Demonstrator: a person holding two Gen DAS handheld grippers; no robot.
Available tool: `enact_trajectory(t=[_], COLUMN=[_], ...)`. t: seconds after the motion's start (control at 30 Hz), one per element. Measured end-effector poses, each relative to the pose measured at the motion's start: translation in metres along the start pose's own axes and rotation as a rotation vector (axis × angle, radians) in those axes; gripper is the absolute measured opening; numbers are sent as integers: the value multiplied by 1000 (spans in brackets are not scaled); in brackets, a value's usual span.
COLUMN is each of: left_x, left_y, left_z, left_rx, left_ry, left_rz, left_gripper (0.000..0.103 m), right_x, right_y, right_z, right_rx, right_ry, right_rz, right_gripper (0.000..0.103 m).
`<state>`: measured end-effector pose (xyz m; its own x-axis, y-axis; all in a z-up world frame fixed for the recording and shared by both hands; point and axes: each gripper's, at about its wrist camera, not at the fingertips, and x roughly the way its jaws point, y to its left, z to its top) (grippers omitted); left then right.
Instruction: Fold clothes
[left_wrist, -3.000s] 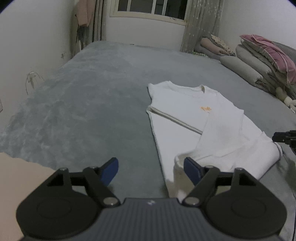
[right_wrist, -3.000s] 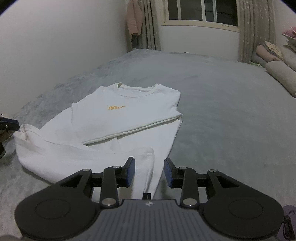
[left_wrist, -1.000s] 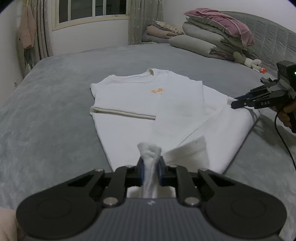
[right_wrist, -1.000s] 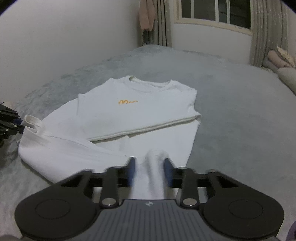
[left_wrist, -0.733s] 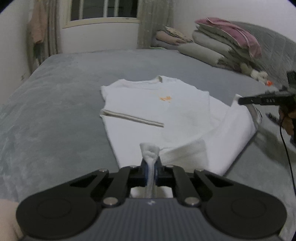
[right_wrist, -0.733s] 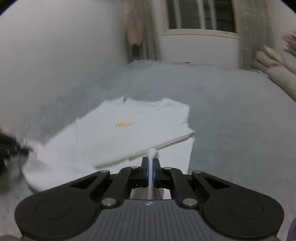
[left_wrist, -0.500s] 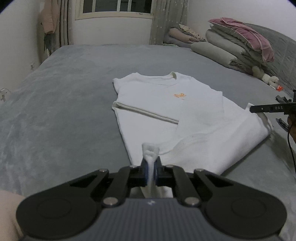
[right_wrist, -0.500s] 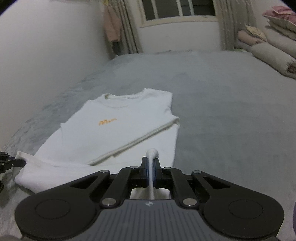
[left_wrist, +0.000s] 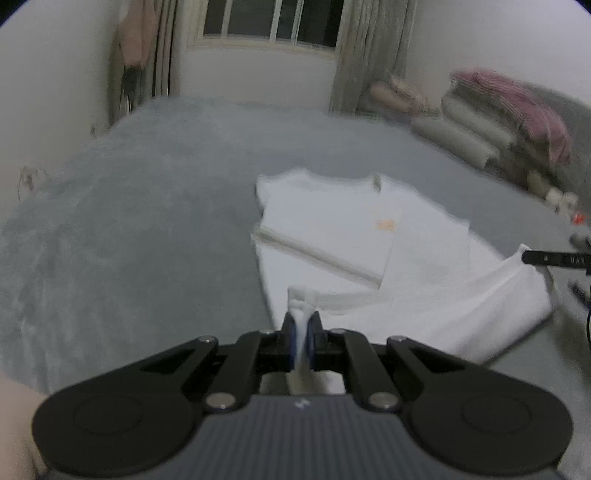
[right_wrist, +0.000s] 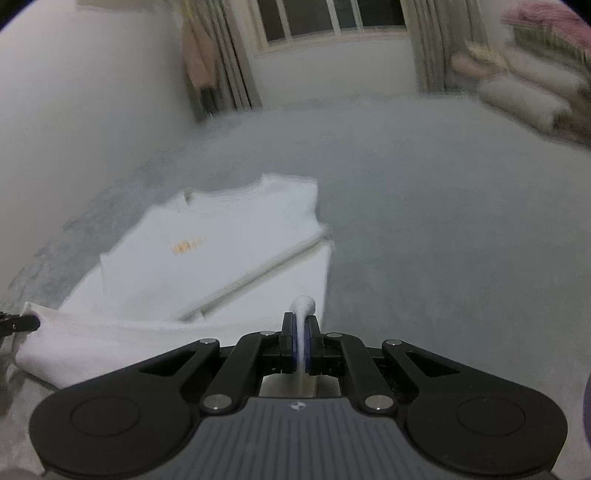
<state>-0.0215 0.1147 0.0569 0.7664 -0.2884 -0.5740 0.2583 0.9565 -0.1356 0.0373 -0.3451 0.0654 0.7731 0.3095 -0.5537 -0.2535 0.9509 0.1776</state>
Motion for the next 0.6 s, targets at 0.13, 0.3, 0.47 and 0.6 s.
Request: enact_trajectory(t=[0.13,0.3,0.47,0.6], left_x=[0,36,50,51], left_y=[-9,-21,-21,-16], left_z=[6,-2,-6,-4], left_rx=[105,167,141,99], left_ry=[-53,19,60,58], left_rz=[41,109,142,160], left_gripper=[6,6,7,7], right_x=[-11,13,20,25], right_y=[7,12,8,10], right_z=[4,-9,-13,-16], right_rx=[-64,-115,-116,-165], right_ry=[-43,55,88,105], right_rz=[24,-48,-78,-93], right_gripper=[5,5,5,4])
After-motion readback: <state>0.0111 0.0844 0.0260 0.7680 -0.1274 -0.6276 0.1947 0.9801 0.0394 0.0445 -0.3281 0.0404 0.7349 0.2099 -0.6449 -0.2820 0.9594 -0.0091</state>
